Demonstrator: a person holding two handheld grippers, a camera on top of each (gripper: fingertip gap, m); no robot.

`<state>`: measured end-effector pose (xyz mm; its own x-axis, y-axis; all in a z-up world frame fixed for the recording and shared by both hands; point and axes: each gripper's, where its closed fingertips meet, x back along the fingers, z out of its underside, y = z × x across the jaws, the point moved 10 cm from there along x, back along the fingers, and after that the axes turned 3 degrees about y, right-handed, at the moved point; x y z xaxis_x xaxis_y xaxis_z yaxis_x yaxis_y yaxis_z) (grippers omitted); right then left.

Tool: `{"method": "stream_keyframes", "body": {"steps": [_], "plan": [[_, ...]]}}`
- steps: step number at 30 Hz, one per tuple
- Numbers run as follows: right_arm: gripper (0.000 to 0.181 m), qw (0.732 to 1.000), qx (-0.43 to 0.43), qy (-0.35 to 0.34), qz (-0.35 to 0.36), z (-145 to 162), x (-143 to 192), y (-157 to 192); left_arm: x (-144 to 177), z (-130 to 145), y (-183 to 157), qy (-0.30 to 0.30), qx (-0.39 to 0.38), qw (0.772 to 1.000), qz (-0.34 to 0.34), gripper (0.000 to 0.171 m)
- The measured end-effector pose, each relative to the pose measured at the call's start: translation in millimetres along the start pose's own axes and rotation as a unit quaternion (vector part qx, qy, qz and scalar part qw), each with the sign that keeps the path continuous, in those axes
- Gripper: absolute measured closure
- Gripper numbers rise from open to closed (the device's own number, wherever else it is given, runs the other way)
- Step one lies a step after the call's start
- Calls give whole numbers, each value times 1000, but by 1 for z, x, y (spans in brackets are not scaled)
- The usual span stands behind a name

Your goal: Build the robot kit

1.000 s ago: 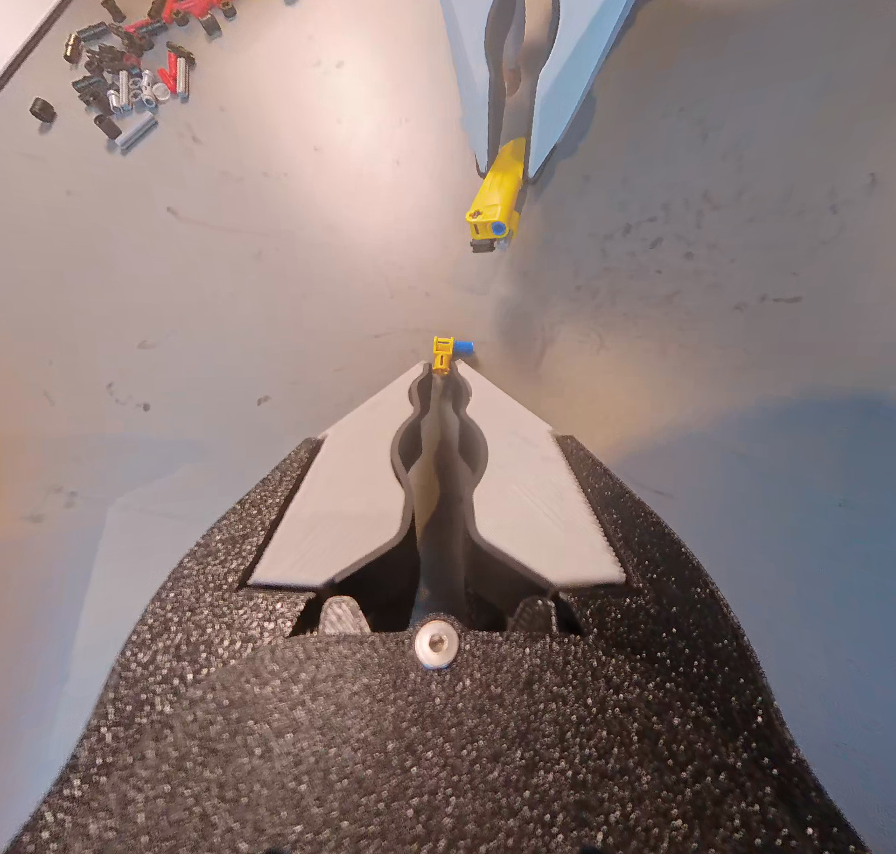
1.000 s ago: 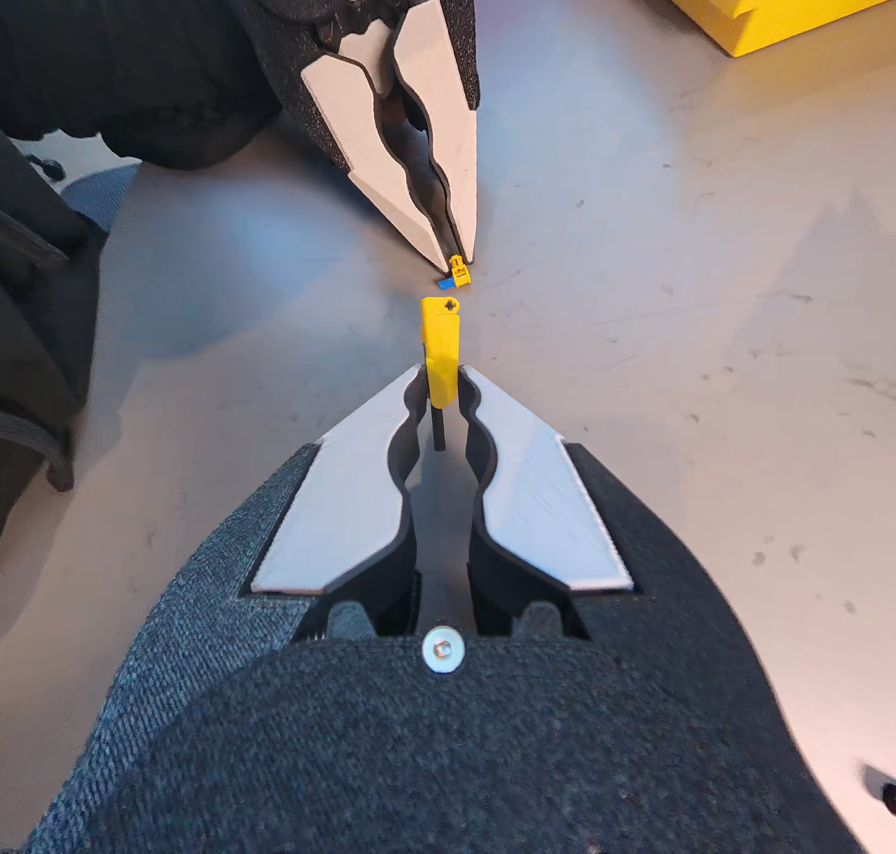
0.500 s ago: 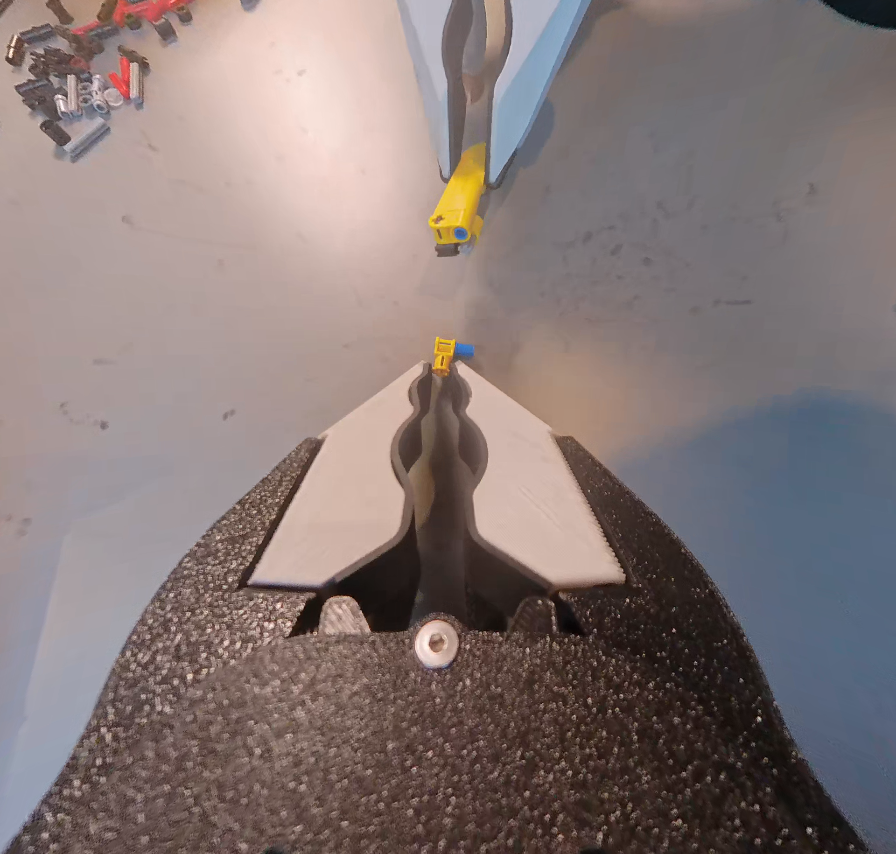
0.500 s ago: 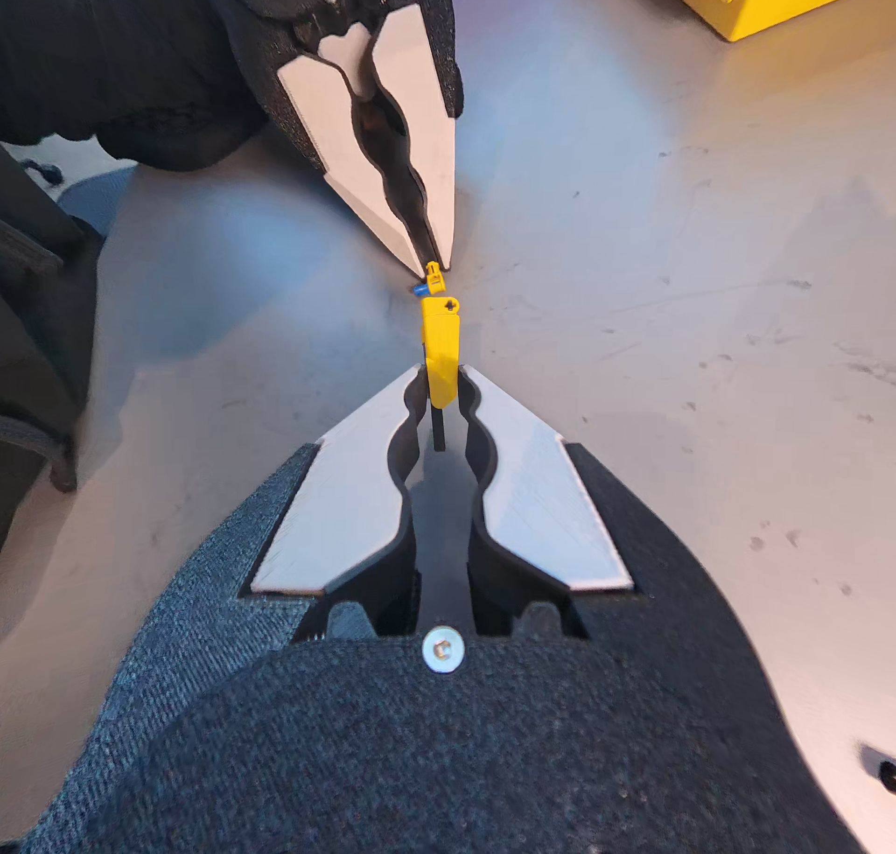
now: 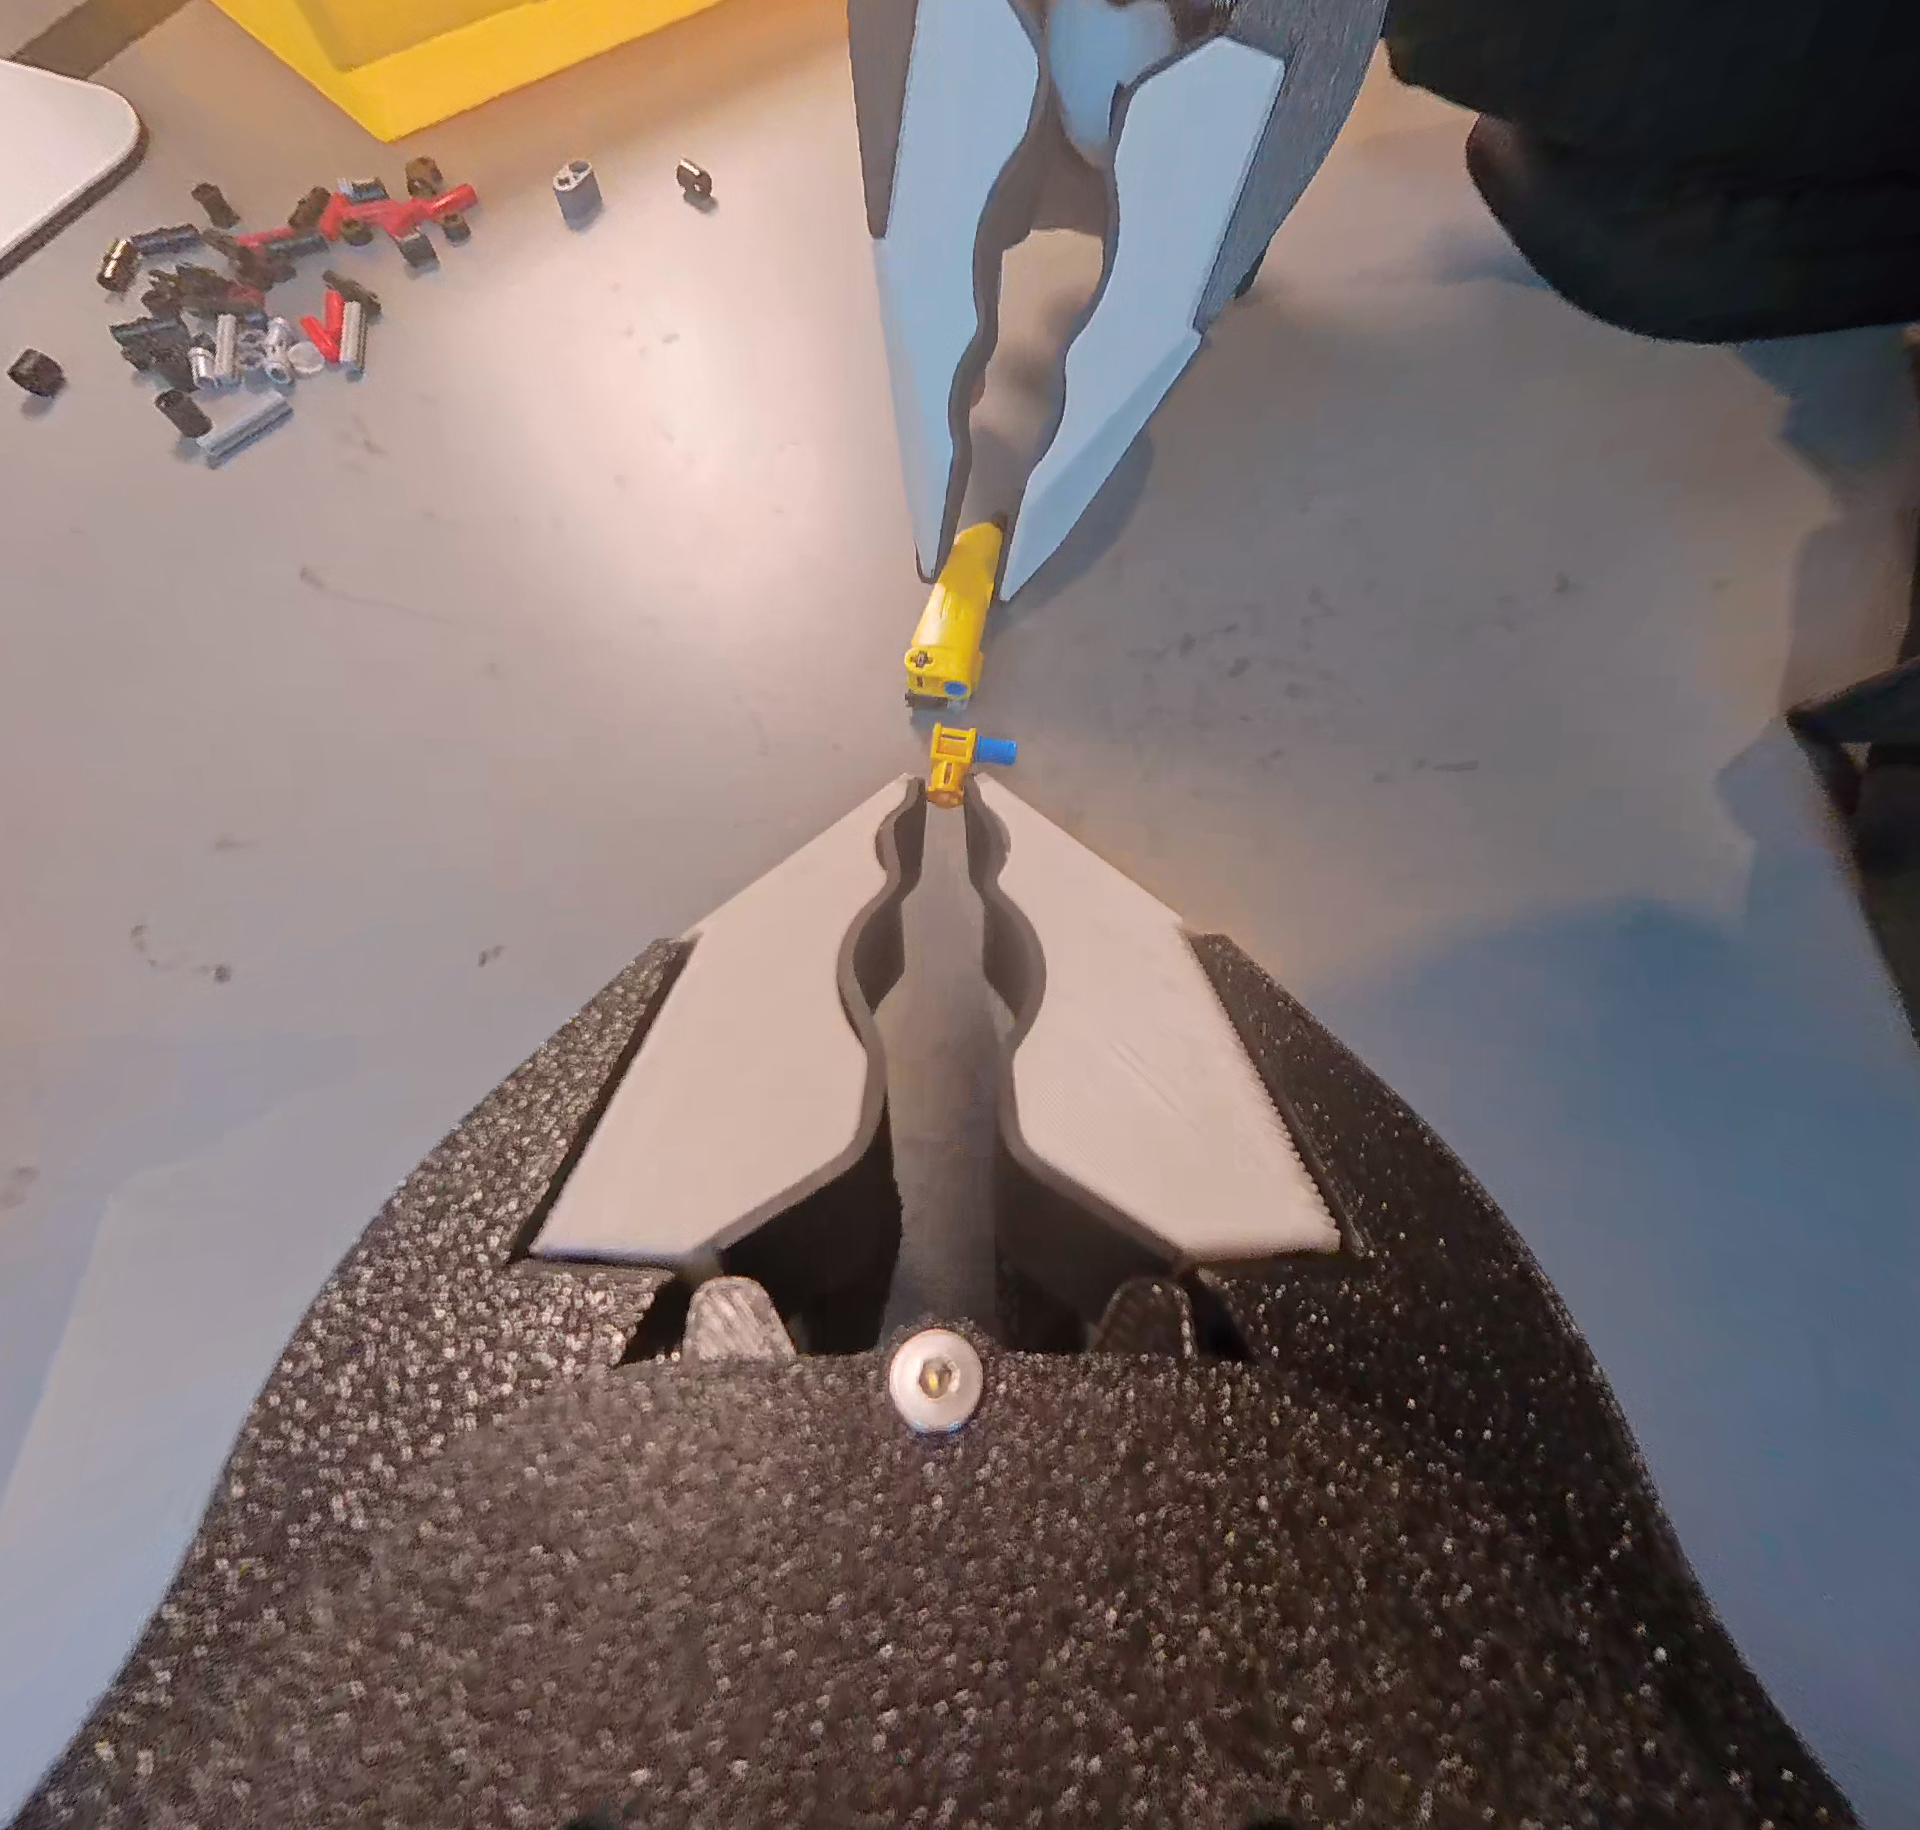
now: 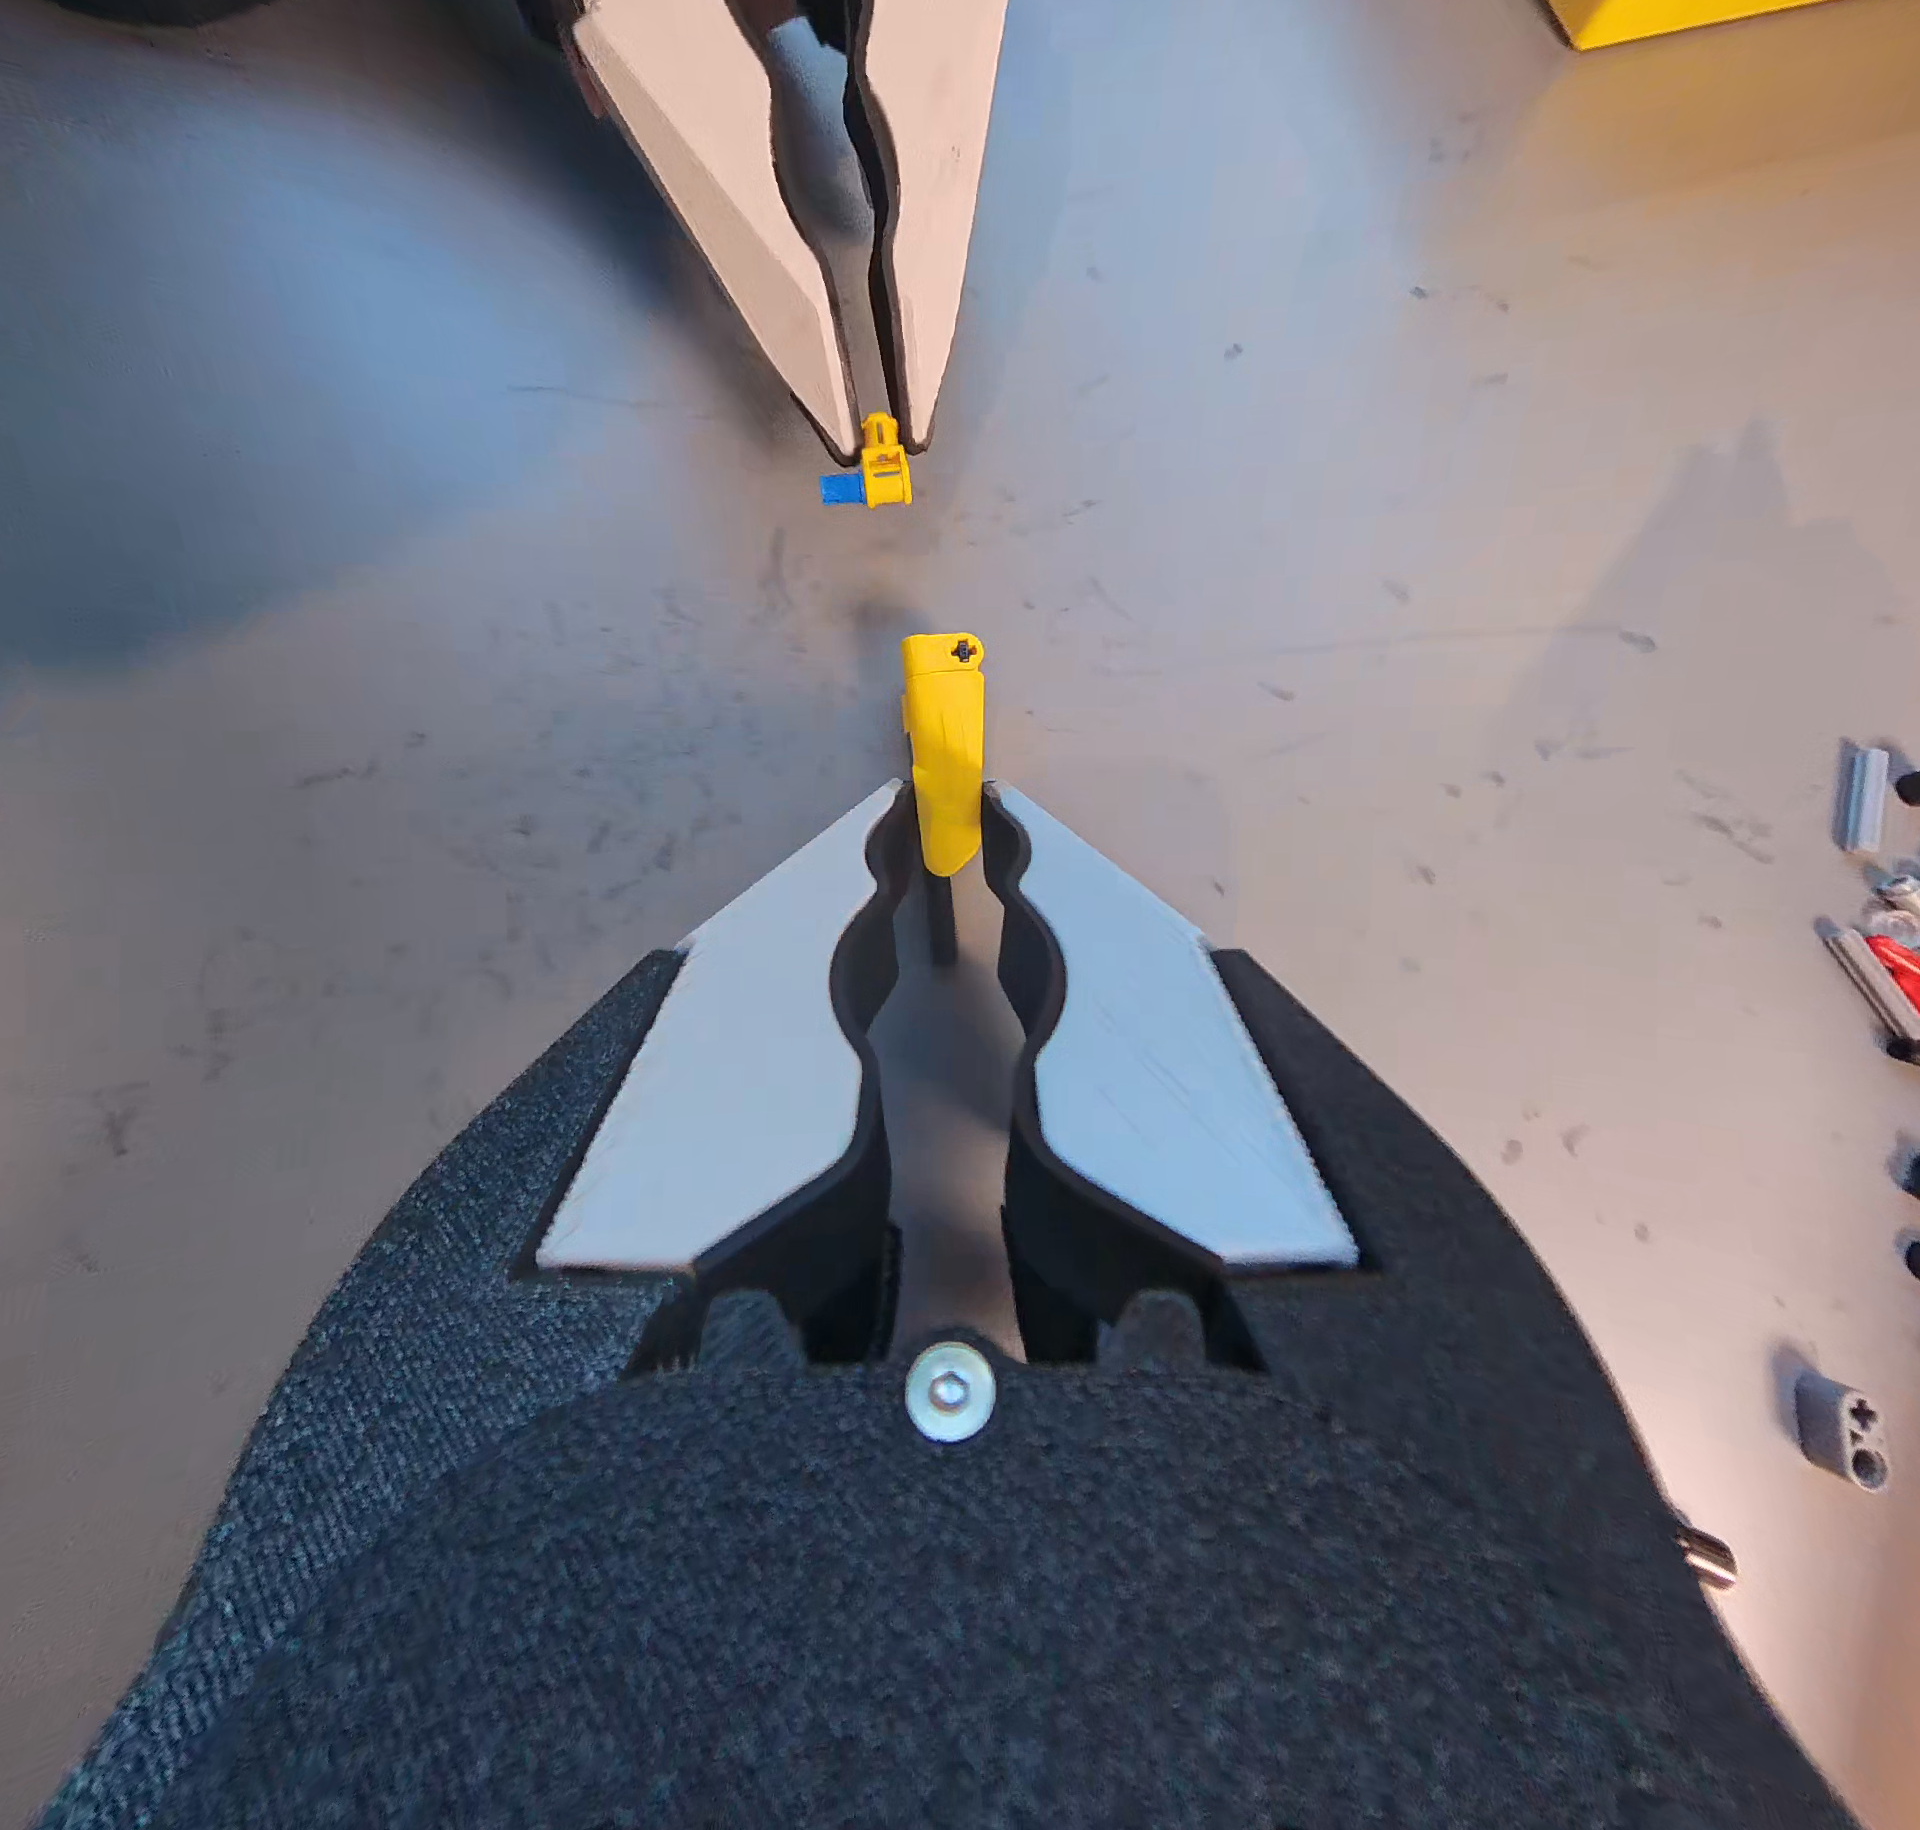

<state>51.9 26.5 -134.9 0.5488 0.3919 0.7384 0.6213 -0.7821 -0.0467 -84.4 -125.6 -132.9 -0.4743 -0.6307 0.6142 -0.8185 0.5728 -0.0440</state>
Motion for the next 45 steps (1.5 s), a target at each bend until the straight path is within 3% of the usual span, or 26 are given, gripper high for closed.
{"method": "stream_keyframes", "body": {"steps": [7, 18, 23, 36, 40, 45], "plan": [[159, 1000, 9, -6, 4, 0, 3, 1, 7, -7, 1, -64, 34, 997, 33, 165], [153, 971, 1, -239, -15, -39, 35, 12, 20, -19, 4, -225, 104, 964, 100, 165], [153, 957, -24, -288, -3, -47, 38, 11, 24, -22, 3, -274, 114, 948, 113, 165], [165, 962, -10, -272, -13, -49, 34, 16, 18, -24, -3, -262, 97, 954, 106, 165], [166, 969, 38, -240, 48, -50, 38, 18, 17, -20, 0, -202, 84, 973, 71, 154], [165, 967, 122, -162, 157, -52, 29, 25, 25, -22, 11, -253, 202, 939, 117, 146]]}}
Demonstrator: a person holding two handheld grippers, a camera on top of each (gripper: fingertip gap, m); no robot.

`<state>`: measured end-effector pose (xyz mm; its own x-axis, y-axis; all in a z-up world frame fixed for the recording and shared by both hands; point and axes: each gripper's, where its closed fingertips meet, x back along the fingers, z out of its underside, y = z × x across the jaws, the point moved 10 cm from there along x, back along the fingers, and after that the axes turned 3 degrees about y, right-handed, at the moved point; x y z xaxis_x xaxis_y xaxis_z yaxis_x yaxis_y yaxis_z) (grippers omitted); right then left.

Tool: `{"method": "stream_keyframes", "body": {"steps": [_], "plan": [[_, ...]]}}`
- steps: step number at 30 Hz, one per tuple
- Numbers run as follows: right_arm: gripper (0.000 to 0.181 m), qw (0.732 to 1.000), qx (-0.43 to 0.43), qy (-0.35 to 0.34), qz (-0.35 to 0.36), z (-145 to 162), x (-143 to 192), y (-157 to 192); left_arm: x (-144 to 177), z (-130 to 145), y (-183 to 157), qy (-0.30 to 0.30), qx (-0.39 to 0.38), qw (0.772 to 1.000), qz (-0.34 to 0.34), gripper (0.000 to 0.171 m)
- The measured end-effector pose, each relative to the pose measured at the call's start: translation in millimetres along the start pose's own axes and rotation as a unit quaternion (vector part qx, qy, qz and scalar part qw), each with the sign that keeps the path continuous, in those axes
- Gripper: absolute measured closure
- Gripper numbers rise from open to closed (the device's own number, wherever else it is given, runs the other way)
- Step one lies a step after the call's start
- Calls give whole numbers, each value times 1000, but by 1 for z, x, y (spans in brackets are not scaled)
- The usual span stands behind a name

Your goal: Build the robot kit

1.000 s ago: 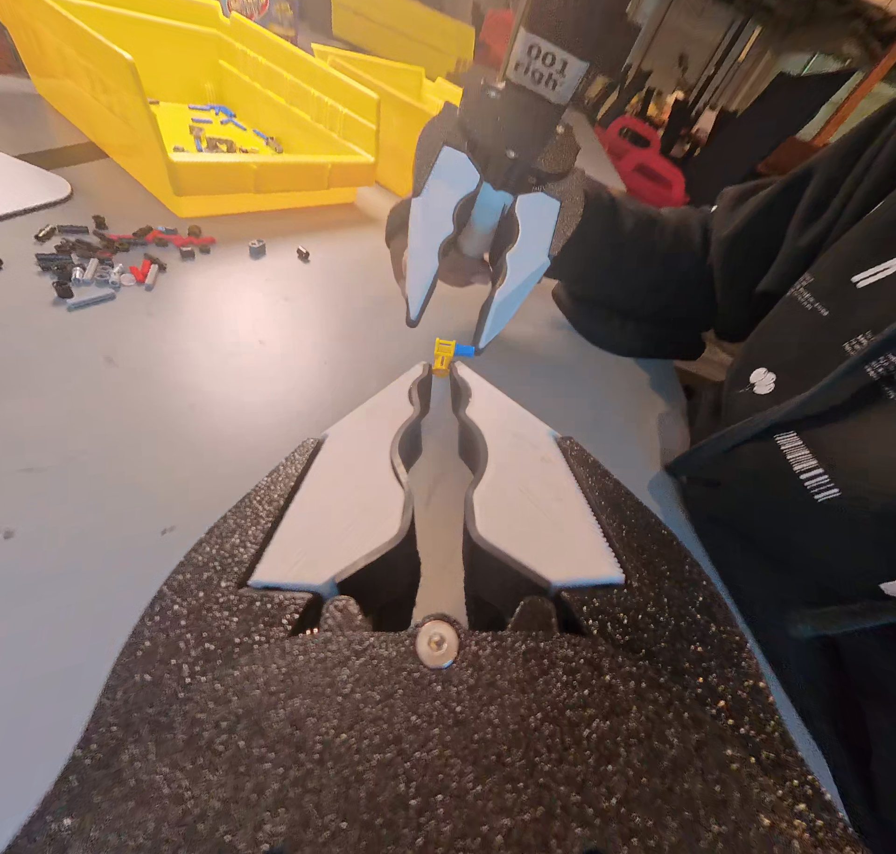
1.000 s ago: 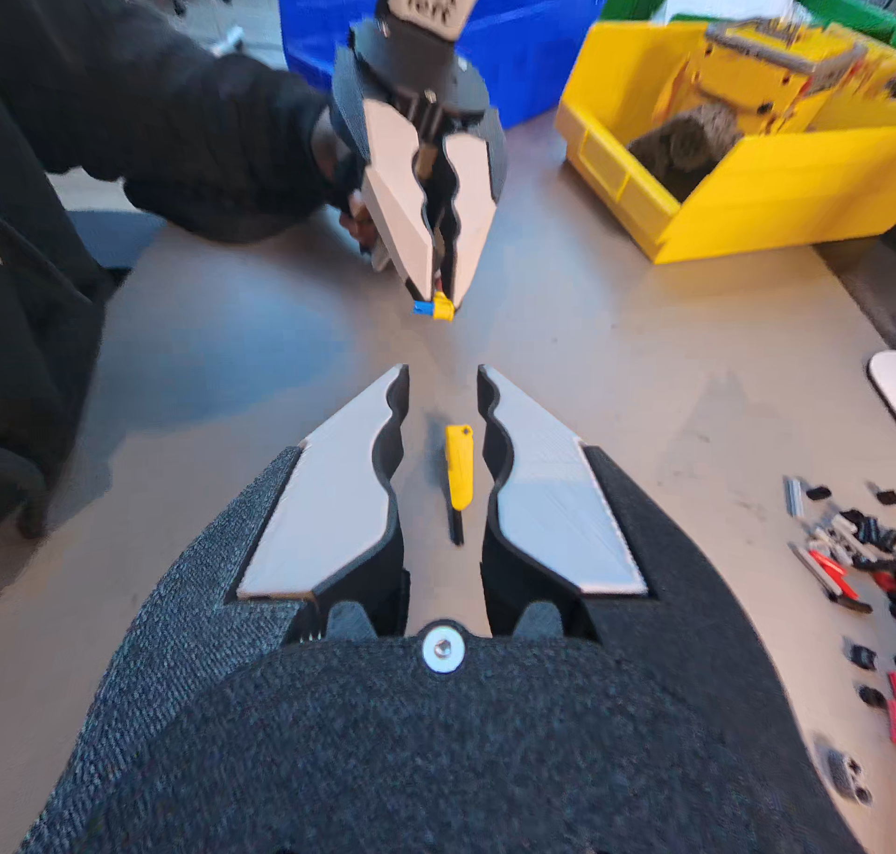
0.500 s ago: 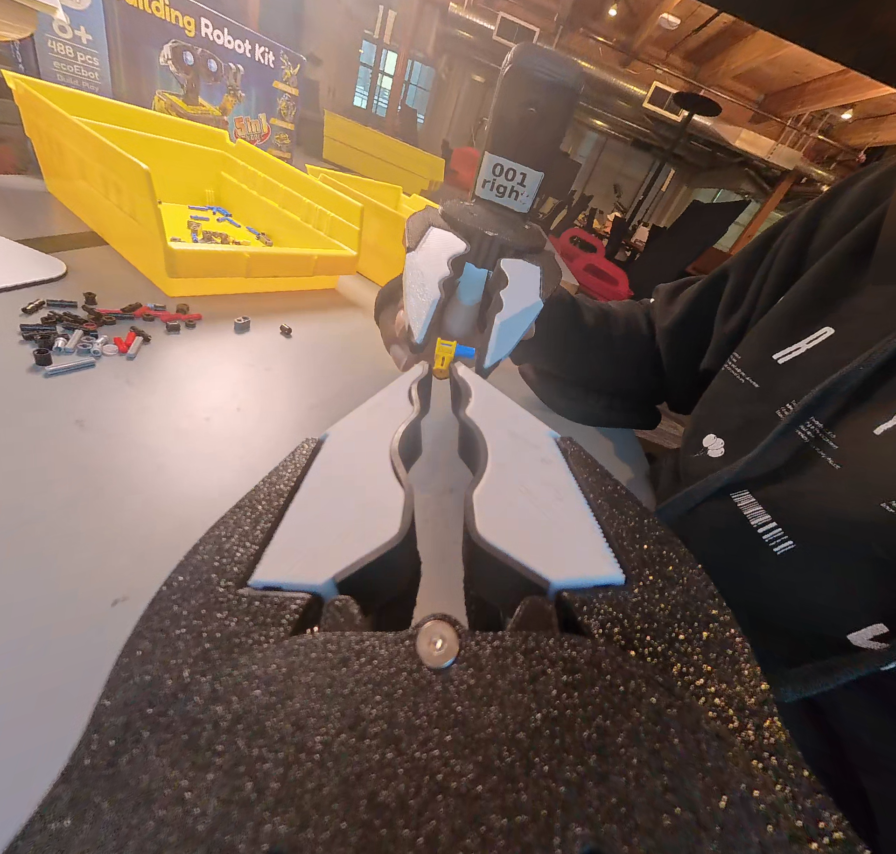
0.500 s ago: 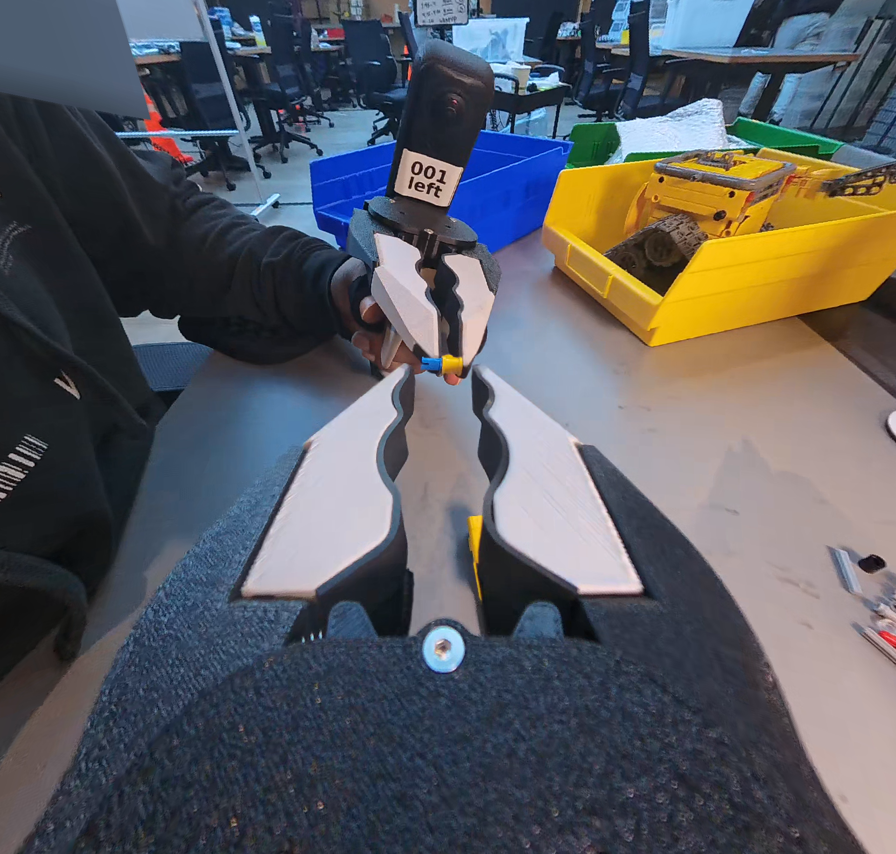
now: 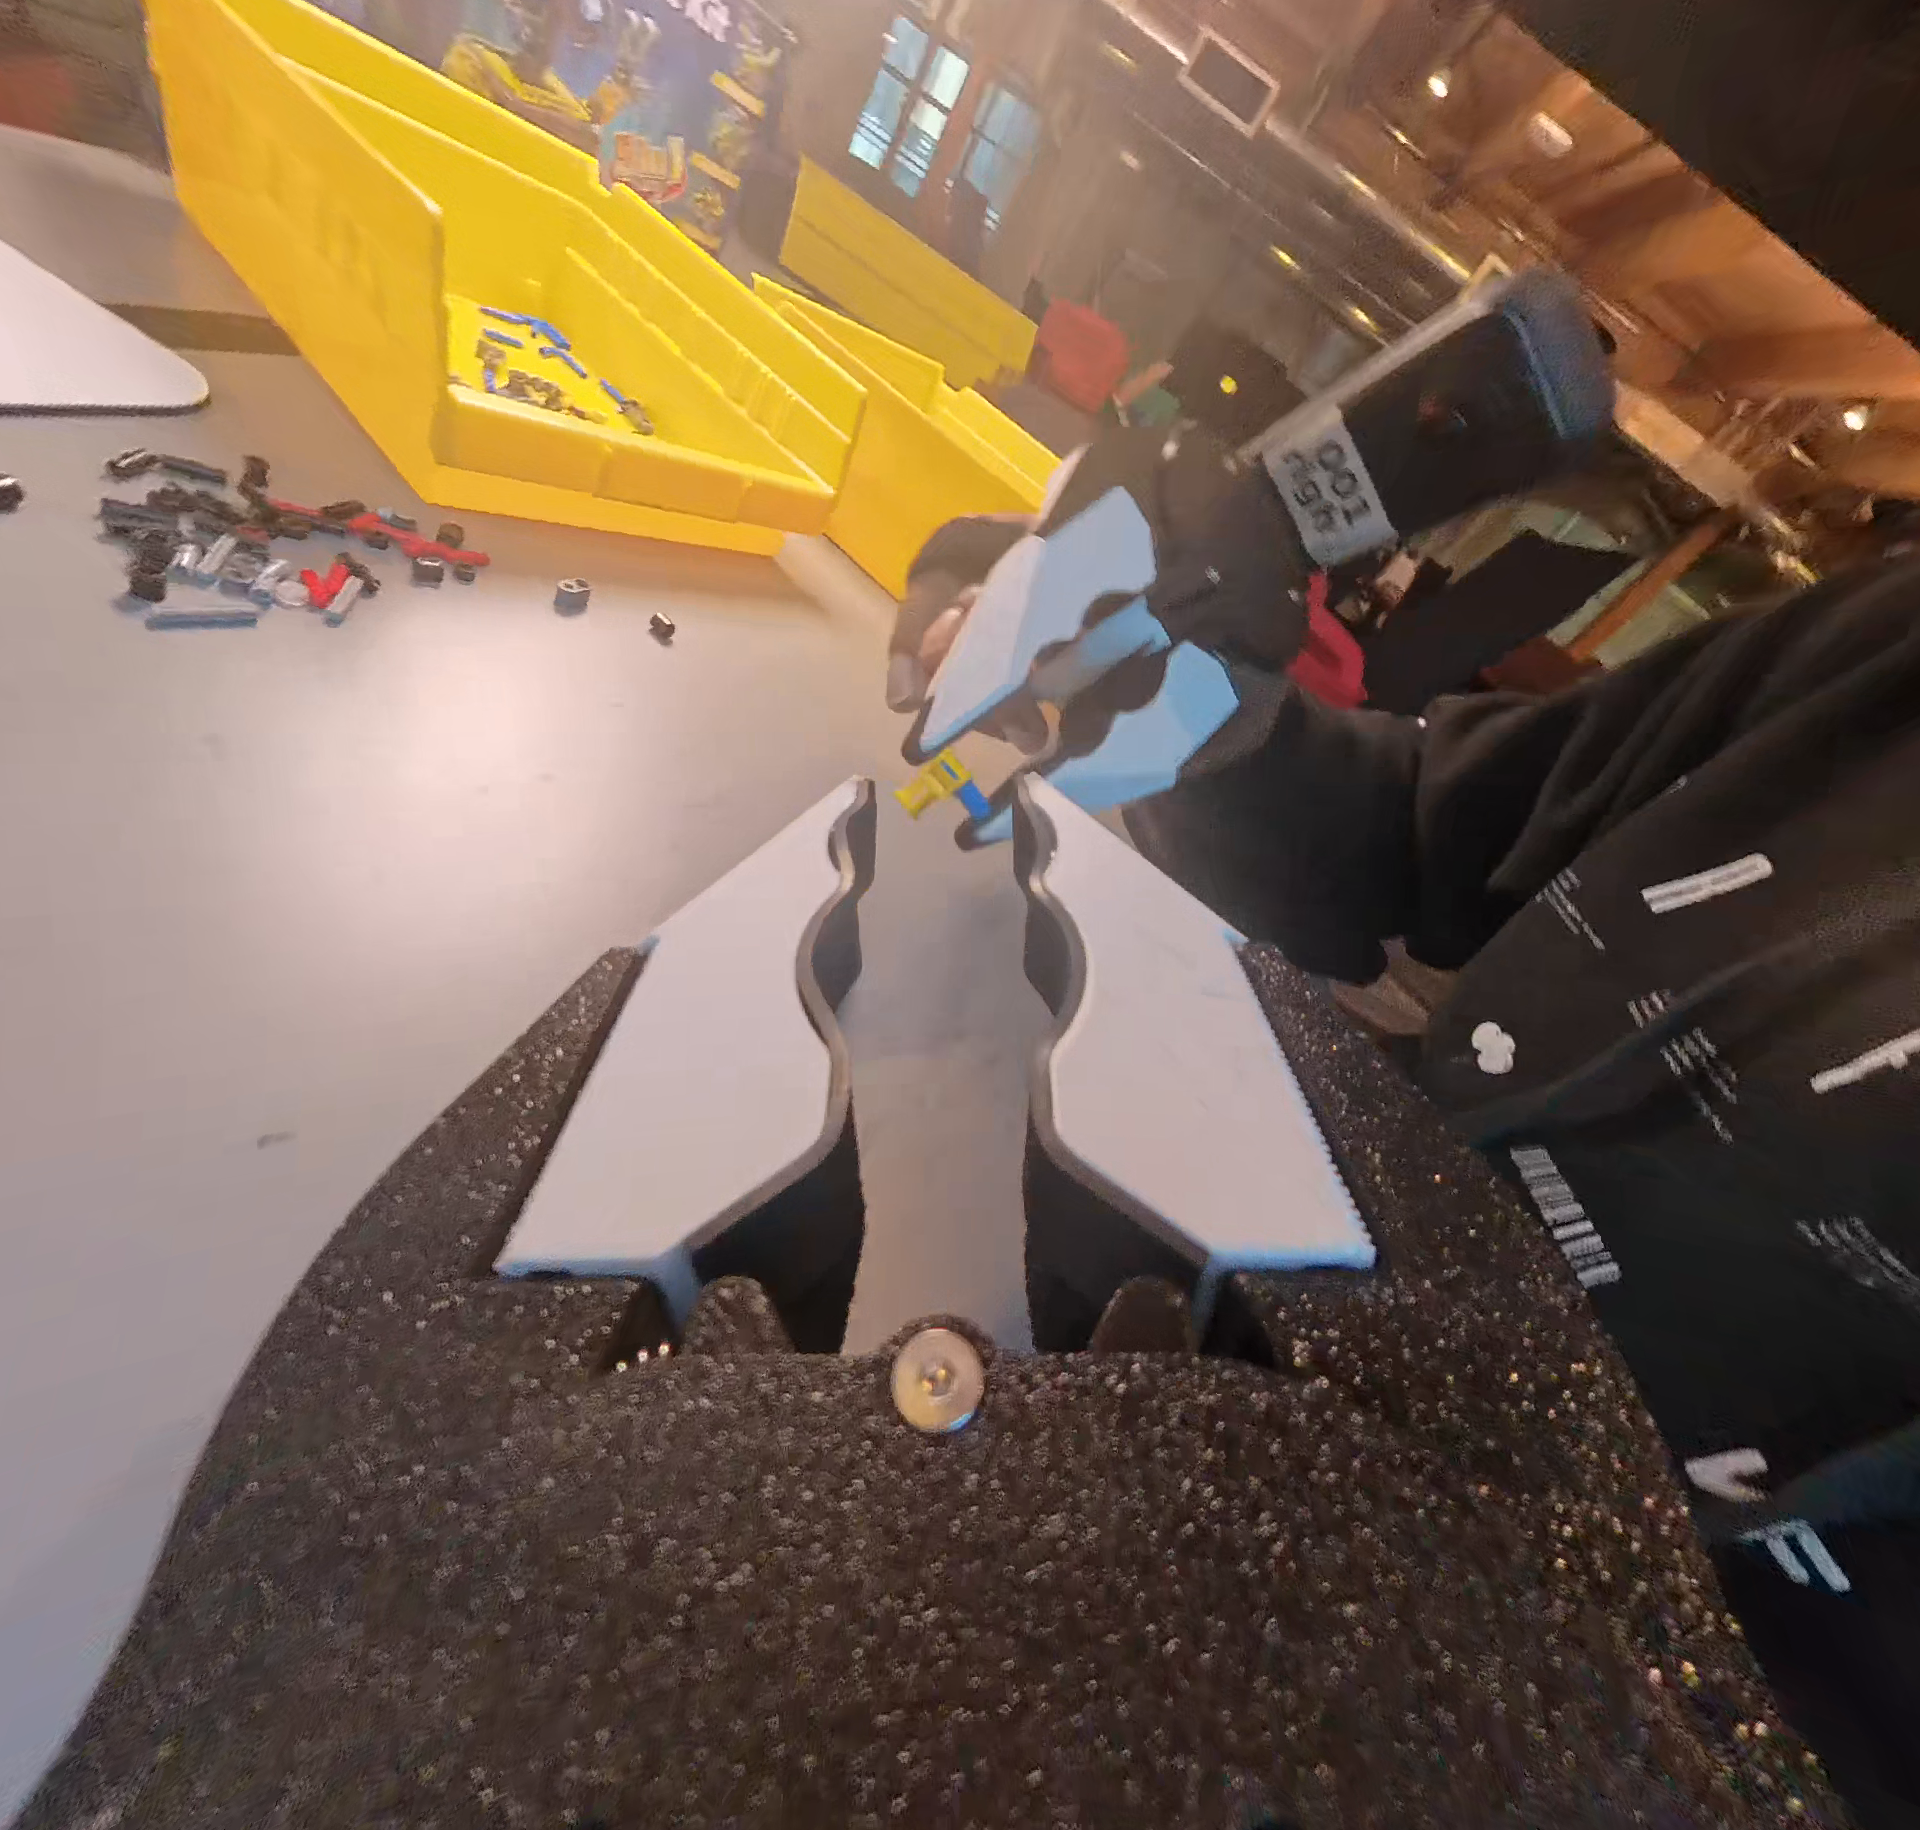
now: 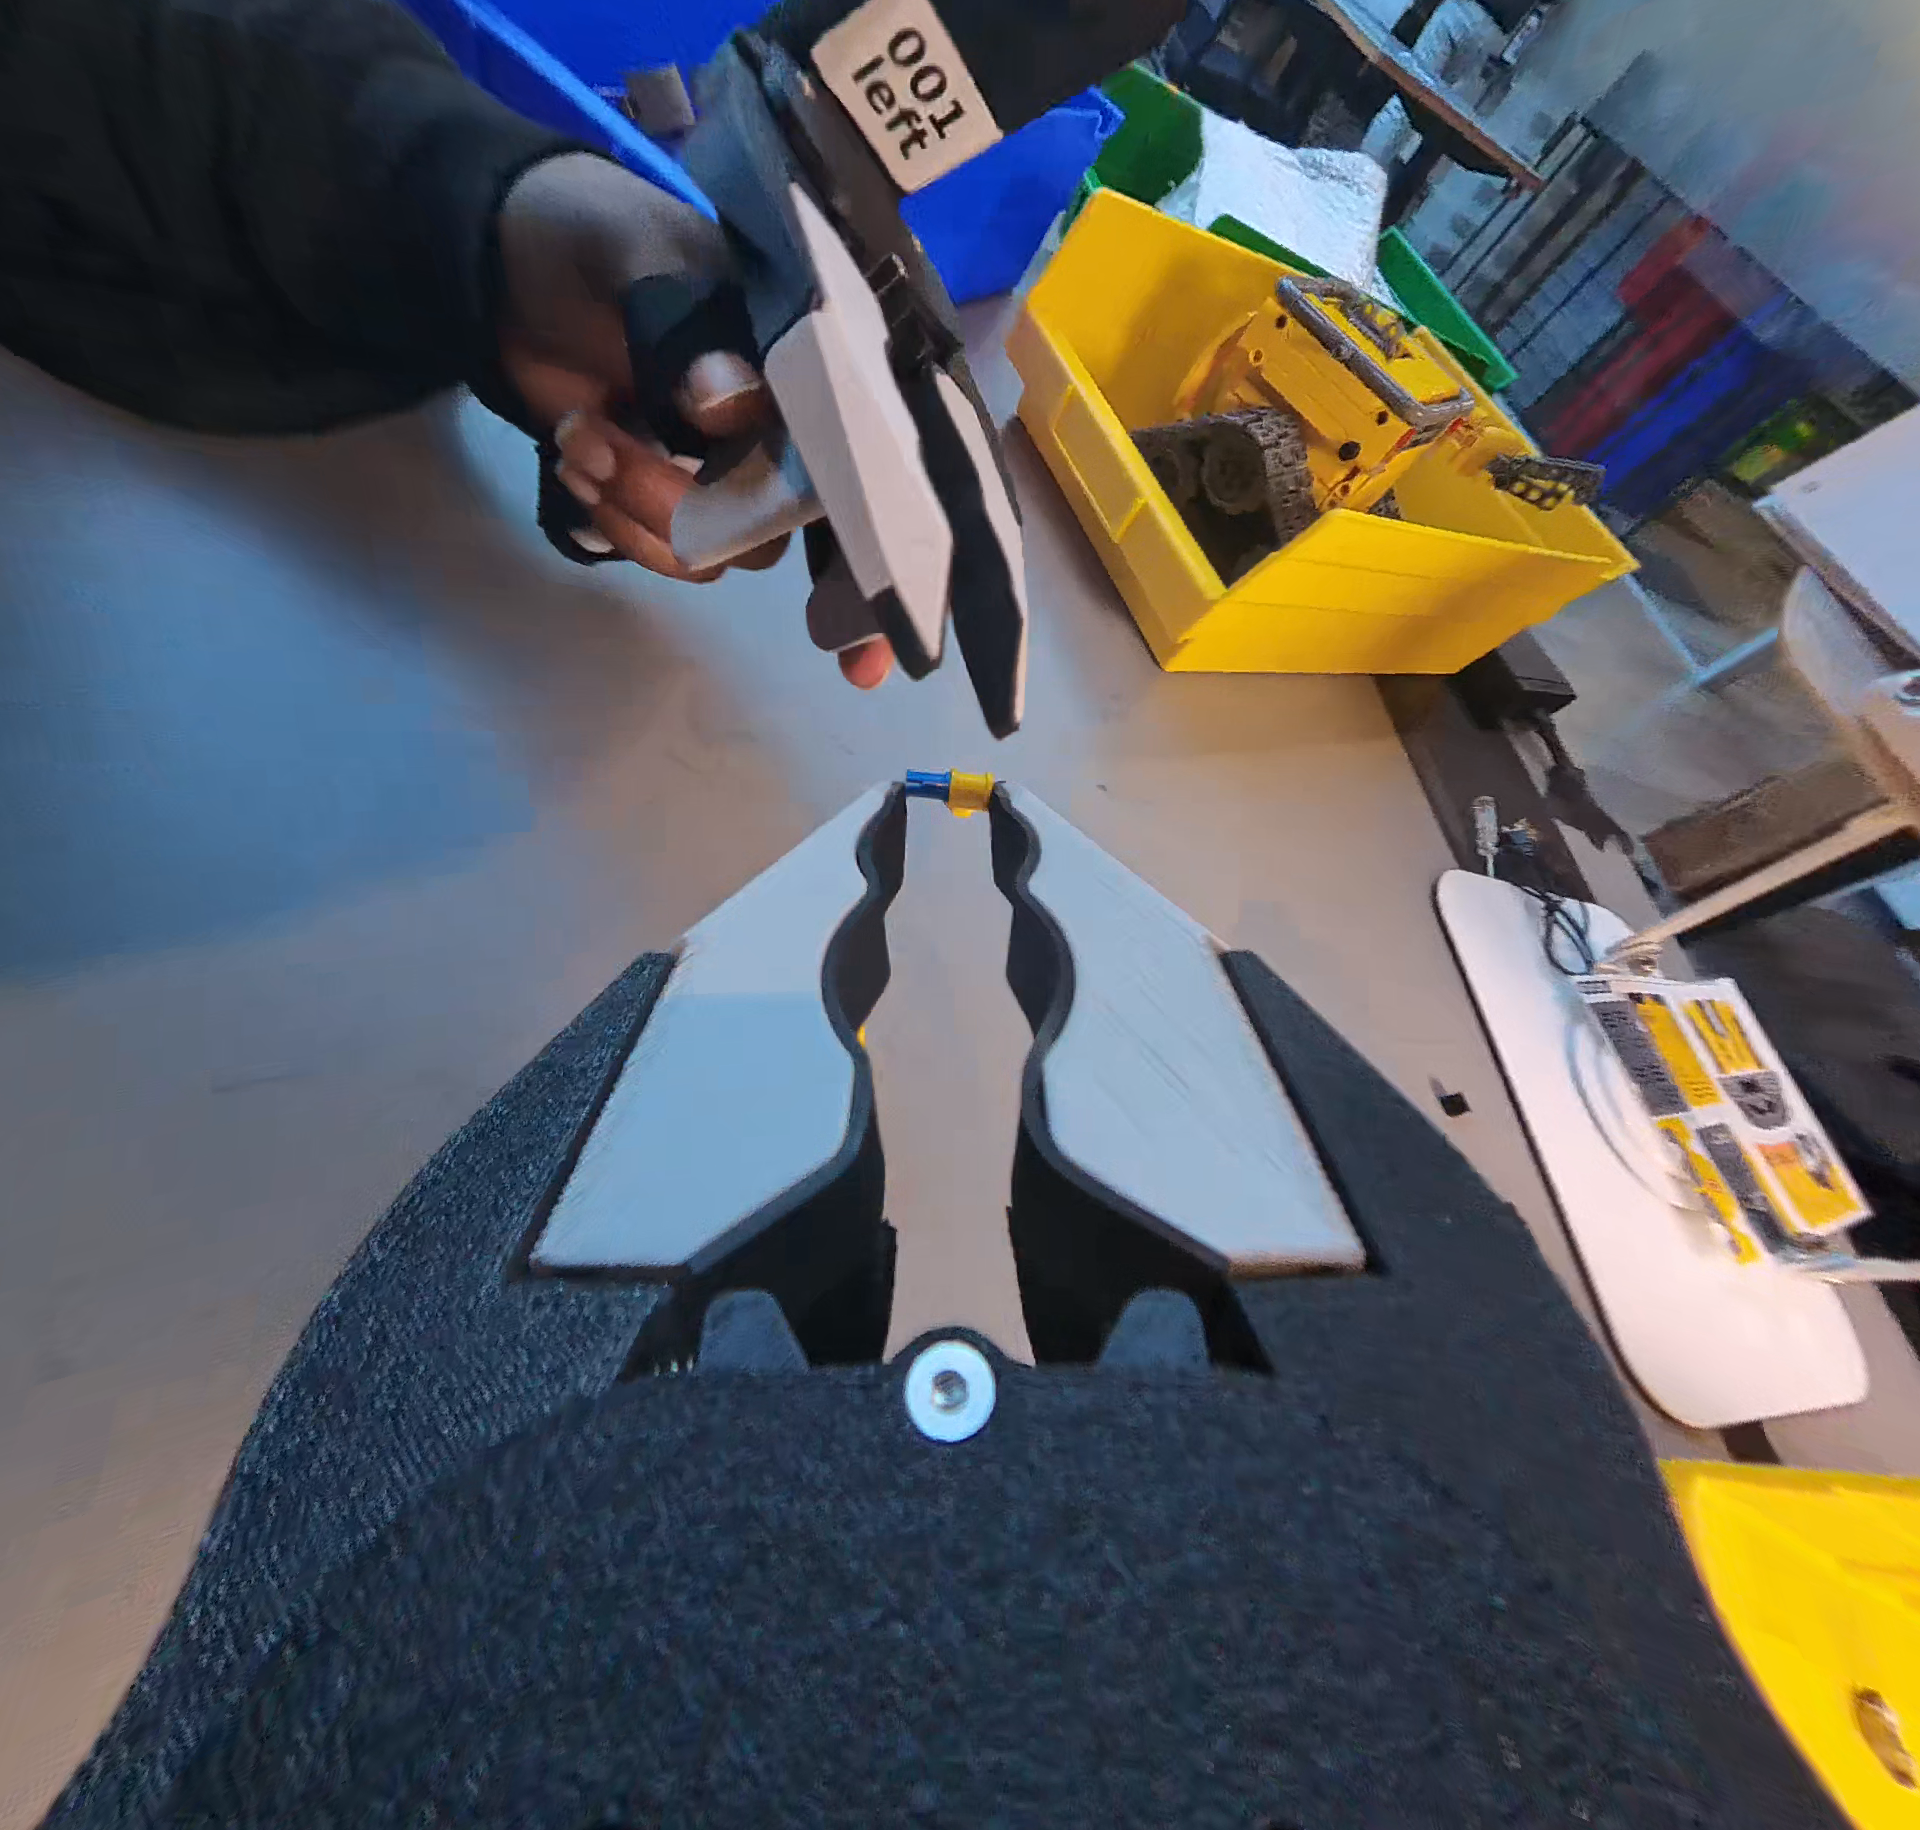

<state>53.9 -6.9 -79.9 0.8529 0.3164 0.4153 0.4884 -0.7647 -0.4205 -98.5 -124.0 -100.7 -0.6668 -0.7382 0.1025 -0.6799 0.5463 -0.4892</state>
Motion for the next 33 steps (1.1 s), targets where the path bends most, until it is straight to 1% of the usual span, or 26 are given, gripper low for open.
{"method": "stream_keyframes", "body": {"steps": [3, 8, 14, 16, 17, 18, 22, 24, 25, 26, 27, 29, 30, 31, 33], "plan": [[166, 998, 44, 37, 40, -4, -9, 6, -4, 4, 4, 1, 26, 999, -19, 147], [165, 993, 69, 63, 68, -7, -16, 11, -9, 5, 4, 8, 13, 998, -59, 157], [165, 986, 102, 92, 98, -9, -20, 15, -9, 5, 2, 17, -20, 995, -98, 156], [165, 983, 109, 99, 110, -9, -21, 16, -10, 6, 3, 21, -21, 994, -109, 153], [165, 982, 113, 104, 113, -9, -21, 16, -10, 6, 4, 21, -18, 993, -112, 152], [165, 981, 118, 108, 114, -9, -22, 17, -10, 6, 4, 22, -15, 994, -108, 157], [165, 980, 121, 104, 116, -8, -23, 18, -10, 7, 4, 28, -13, 994, -104, 157], [165, 984, 116, 77, 109, -9, -20, 17, -8, 5, 3, 20, -11, 996, -85, 158], [165, 989, 100, 51, 97, -9, -16, 15, -6, 4, 3, 12, -6, 998, -62, 158], [165, 994, 74, 22, 78, -10, -13, 13, -5, 3, 2, 3, 5, 1000, -31, 158], [163, 997, 44, -5, 58, -11, -9, 11, -3, 3, 2, -7, 21, 1000, 6, 168], [161, 998, 4, -50, 27, -11, -3, 7, -1, 2, 0, -39, 55, 994, 82, 168], [162, 997, -7, -69, 14, -12, 0, 6, -1, 1, -1, -50, 69, 990, 109, 168], [164, 997, -12, -80, 8, -12, 2, 6, -1, 1, -1, -55, 76, 988, 126, 169], [174, 996, -9, -85, 11, -11, 5, 4, -2, 2, -2, -53, 78, 986, 137, 169]]}}
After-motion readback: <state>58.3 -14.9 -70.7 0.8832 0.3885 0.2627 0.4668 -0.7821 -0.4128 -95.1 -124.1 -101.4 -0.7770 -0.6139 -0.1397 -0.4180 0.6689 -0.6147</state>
